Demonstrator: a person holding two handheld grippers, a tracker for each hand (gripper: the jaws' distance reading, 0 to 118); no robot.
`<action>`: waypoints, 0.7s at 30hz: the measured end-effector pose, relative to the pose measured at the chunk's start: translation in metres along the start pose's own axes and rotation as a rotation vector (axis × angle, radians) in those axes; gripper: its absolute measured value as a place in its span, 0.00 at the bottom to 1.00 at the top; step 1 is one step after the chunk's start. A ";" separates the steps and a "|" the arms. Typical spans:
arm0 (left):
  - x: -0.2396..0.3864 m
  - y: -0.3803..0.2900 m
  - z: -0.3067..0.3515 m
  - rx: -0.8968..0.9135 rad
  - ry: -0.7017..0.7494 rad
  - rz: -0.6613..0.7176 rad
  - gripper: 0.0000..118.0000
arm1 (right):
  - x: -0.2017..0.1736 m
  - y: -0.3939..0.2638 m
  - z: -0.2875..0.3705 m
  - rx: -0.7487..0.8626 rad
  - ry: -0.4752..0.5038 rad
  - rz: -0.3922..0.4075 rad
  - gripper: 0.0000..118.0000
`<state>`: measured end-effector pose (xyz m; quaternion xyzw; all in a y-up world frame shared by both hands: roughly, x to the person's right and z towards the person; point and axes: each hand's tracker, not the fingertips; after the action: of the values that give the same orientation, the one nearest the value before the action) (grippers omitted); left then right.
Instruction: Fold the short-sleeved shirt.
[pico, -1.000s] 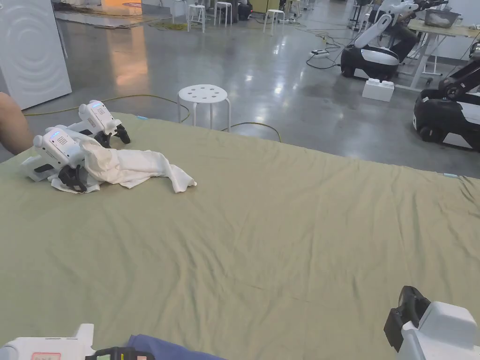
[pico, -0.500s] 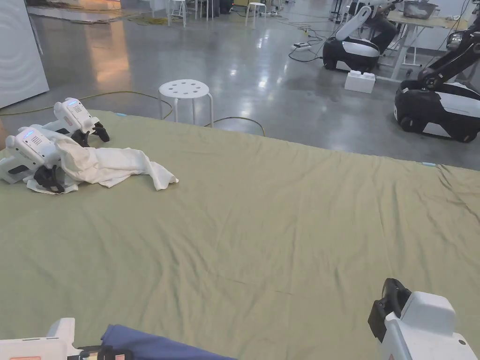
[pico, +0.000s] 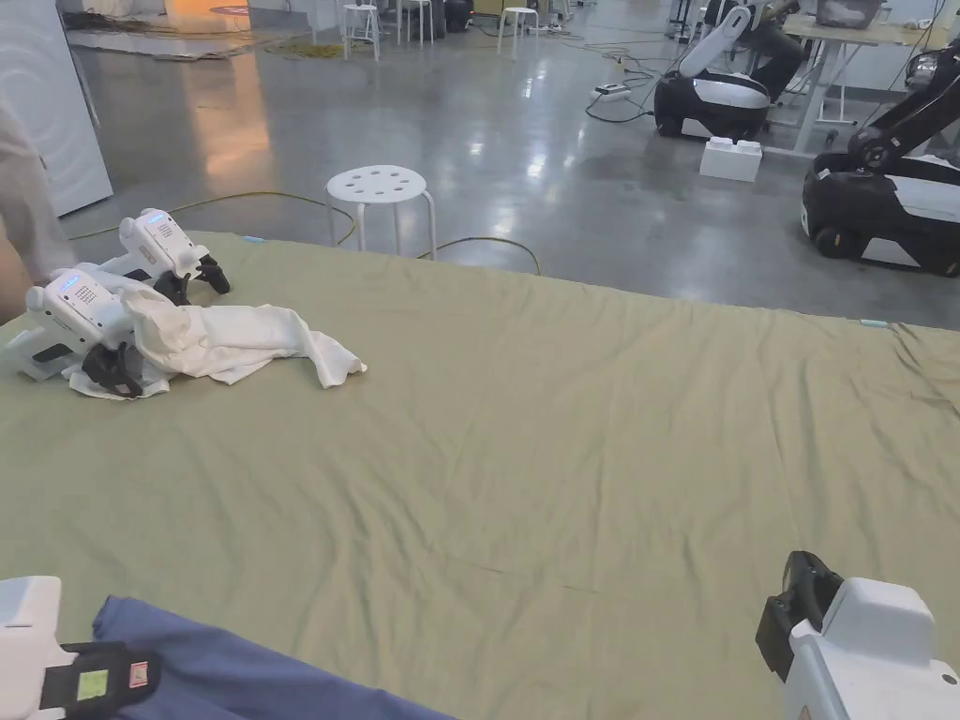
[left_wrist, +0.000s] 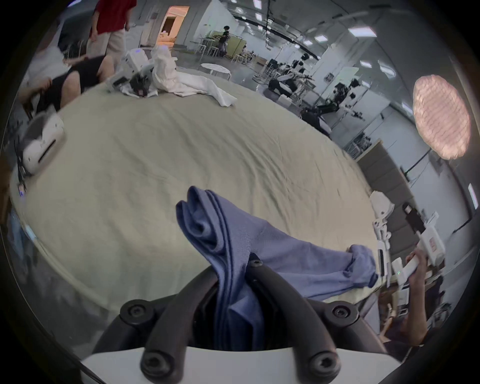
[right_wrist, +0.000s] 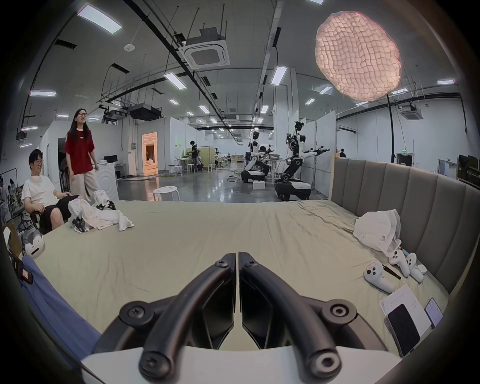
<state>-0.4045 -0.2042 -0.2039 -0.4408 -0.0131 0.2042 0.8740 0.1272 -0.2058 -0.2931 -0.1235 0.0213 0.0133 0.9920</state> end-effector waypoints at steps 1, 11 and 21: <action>0.010 -0.001 0.000 -0.007 -0.008 -0.014 0.02 | -0.001 0.000 -0.001 -0.001 0.001 -0.002 0.00; 0.106 -0.027 -0.028 -0.039 -0.261 -0.035 0.02 | -0.005 -0.008 -0.002 -0.023 0.016 0.002 0.00; 0.173 -0.071 -0.141 -0.224 -0.147 -0.093 0.02 | 0.003 -0.017 0.002 -0.052 0.004 -0.003 0.00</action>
<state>-0.1924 -0.2856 -0.2621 -0.5182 -0.1201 0.1923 0.8247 0.1303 -0.2215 -0.2876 -0.1495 0.0225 0.0122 0.9884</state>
